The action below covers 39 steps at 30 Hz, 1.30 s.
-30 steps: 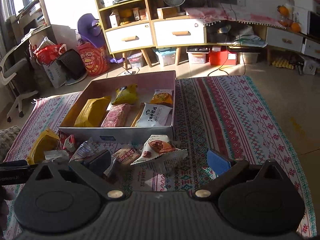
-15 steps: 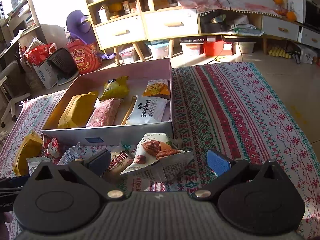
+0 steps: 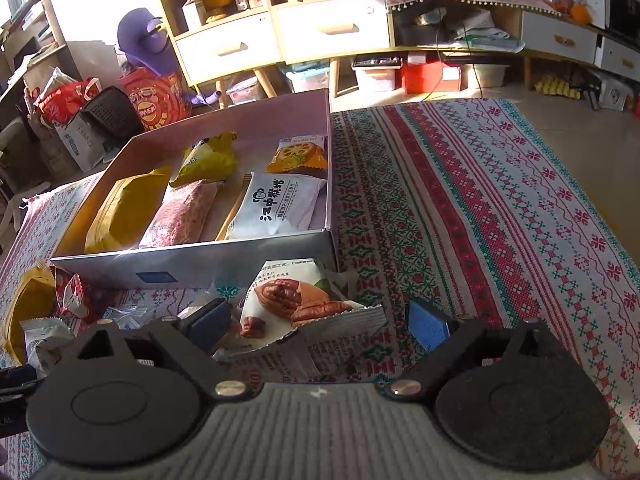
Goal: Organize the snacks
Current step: 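Grasp the white Pecan Kernel bag with the left tool while the right reaches for another pecan bag, then lift the pecan bag with the left tool while the right grasps the second pecan bag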
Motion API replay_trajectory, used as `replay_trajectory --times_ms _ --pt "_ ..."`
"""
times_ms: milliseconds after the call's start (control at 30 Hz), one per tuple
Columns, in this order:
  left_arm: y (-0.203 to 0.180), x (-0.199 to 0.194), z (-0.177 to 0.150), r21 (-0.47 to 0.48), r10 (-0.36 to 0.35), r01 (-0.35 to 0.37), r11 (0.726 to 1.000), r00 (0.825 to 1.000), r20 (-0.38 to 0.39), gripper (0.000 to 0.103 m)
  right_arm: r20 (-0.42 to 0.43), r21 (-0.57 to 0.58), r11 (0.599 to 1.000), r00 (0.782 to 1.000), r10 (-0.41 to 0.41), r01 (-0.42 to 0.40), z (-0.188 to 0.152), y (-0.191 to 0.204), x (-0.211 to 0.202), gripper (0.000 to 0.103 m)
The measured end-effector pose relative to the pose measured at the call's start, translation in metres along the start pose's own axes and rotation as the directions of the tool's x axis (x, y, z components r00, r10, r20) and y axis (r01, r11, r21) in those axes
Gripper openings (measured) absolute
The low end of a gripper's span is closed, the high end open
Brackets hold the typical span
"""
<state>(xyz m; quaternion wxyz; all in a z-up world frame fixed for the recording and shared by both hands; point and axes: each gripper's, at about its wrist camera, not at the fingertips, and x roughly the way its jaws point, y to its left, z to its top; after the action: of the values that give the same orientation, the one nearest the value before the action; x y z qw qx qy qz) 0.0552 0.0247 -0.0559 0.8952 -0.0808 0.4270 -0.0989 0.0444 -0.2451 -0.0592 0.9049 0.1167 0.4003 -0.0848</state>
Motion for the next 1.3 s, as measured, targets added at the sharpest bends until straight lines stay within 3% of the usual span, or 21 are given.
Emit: replay_trajectory --times_ms 333,467,667,1300 --pt "-0.004 -0.002 0.001 0.007 0.032 -0.032 0.999 0.999 0.005 0.064 -0.006 0.007 1.0 1.0 0.017 -0.017 0.0 0.003 -0.004 0.076" --pt "-0.007 -0.003 0.002 0.022 0.052 -0.052 0.998 0.999 0.0 0.061 -0.019 0.025 1.0 1.0 0.015 -0.014 0.003 0.003 -0.005 0.061" --pt "-0.011 -0.005 0.004 0.045 0.062 -0.063 0.997 0.998 0.003 0.059 -0.011 0.013 1.0 1.0 0.008 -0.008 0.005 0.006 -0.01 0.054" --pt "-0.014 -0.016 0.008 0.051 0.041 -0.041 0.998 0.999 0.006 0.057 -0.016 -0.019 0.995 0.996 0.093 -0.094 0.015 0.016 -0.032 0.03"
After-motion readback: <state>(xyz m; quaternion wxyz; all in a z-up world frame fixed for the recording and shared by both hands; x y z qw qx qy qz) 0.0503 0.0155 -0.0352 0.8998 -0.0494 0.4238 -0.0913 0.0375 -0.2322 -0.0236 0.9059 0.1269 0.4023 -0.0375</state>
